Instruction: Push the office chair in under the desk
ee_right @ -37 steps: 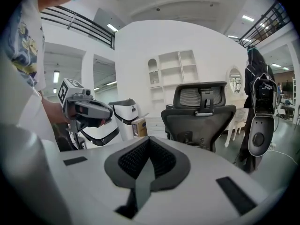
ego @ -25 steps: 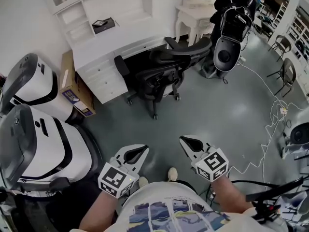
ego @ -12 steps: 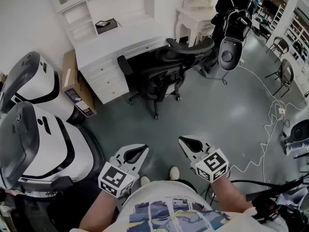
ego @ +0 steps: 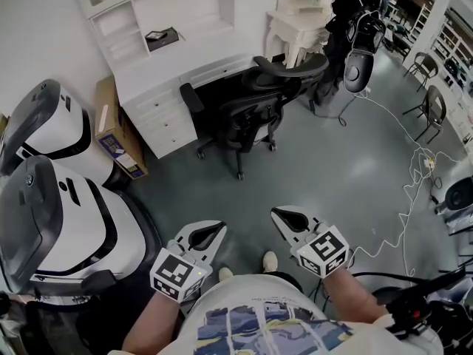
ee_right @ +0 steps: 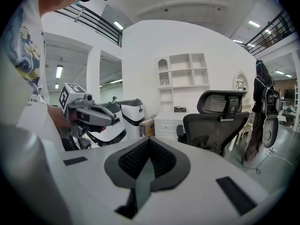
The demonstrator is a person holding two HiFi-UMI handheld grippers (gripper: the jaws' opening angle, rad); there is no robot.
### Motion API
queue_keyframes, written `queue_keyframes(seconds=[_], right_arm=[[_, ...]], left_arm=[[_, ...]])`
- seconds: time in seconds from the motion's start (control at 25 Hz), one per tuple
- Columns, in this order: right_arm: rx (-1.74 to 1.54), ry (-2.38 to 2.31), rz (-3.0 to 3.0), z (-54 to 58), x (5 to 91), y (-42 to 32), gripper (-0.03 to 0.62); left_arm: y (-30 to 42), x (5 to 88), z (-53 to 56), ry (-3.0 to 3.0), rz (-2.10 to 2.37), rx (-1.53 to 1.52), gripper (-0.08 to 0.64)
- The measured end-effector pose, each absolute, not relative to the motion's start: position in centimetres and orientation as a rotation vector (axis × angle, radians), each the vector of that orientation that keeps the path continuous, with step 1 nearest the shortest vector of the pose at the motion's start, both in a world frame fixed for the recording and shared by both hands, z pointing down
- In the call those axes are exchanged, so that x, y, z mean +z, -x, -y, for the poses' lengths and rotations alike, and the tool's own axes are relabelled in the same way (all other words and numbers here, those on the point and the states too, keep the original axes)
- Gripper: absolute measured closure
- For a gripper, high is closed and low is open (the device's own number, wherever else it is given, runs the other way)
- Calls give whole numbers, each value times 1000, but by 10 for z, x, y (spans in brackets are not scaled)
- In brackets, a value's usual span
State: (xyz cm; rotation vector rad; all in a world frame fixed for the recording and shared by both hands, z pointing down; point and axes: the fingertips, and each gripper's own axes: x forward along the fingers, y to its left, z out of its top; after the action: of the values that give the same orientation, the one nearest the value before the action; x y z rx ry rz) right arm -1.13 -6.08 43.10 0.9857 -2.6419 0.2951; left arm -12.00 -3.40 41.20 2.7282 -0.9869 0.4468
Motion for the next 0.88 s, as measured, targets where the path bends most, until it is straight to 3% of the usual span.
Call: queue_keyframes(seconds=[0.88], right_arm=[[275,-971,2621,33,434,73,568]], left_arm=[[182,422,9,-2719,974,437,546]])
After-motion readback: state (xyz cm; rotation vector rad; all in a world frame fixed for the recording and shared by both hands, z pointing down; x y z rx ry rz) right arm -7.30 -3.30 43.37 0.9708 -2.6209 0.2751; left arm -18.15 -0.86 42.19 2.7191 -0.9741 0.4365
